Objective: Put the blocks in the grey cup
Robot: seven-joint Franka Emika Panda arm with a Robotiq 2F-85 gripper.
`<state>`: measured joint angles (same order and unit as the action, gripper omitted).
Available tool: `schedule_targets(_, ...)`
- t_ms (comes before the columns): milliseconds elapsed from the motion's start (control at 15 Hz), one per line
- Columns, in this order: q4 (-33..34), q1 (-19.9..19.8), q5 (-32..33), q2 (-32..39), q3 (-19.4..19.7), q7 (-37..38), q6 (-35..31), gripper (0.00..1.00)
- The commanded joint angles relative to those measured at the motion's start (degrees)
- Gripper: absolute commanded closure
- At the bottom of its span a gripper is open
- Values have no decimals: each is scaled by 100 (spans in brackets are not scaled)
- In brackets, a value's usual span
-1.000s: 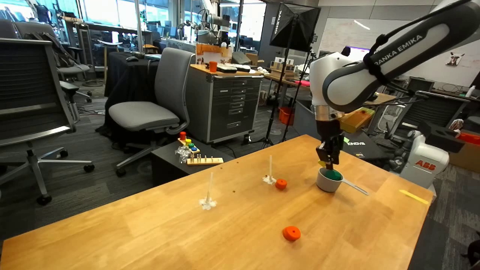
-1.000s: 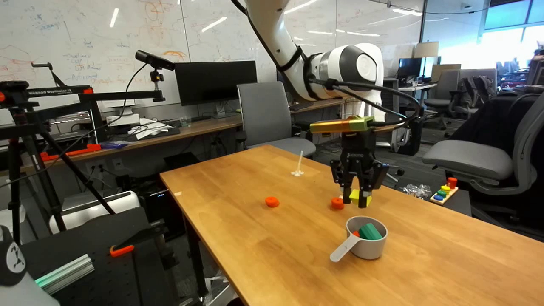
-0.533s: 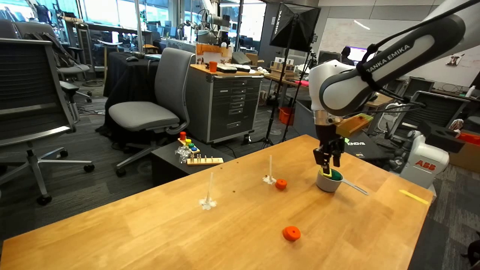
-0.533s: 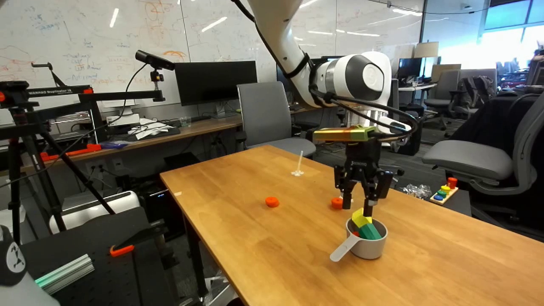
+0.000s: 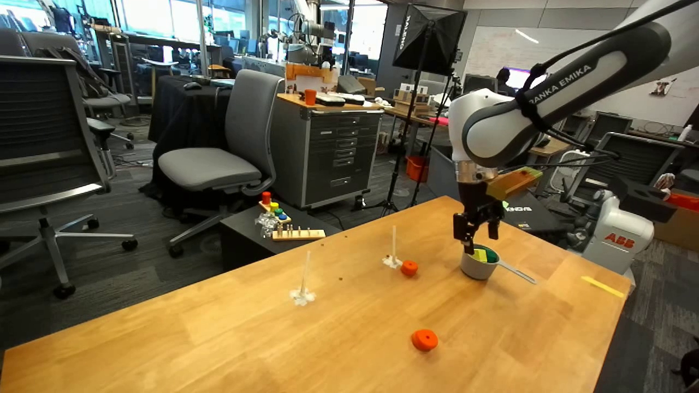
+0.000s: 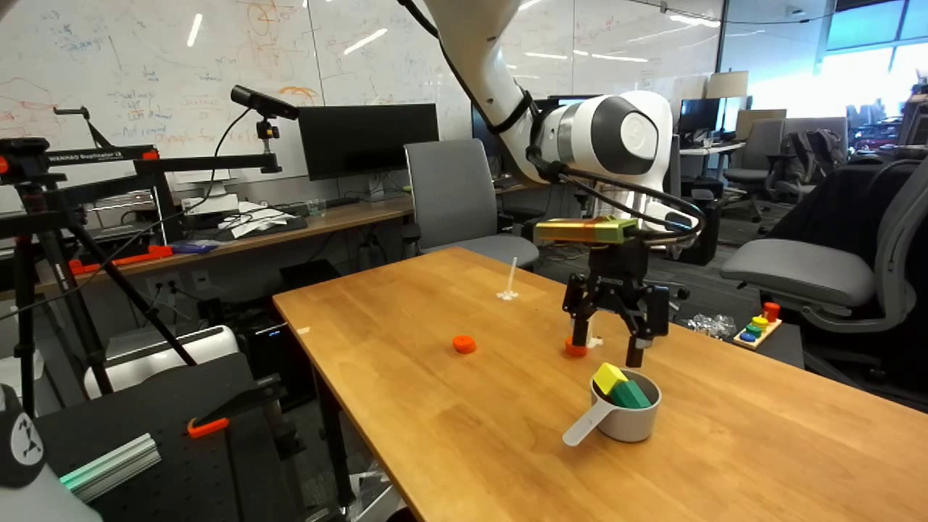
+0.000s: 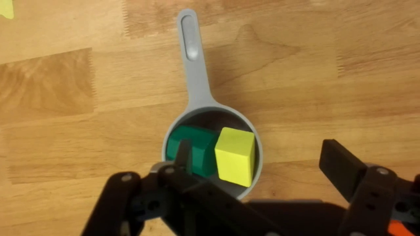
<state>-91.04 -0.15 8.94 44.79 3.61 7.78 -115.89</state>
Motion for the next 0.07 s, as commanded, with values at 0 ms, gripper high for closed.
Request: schedule_targets(0,36,67,-73,-3,26,11,59,0)
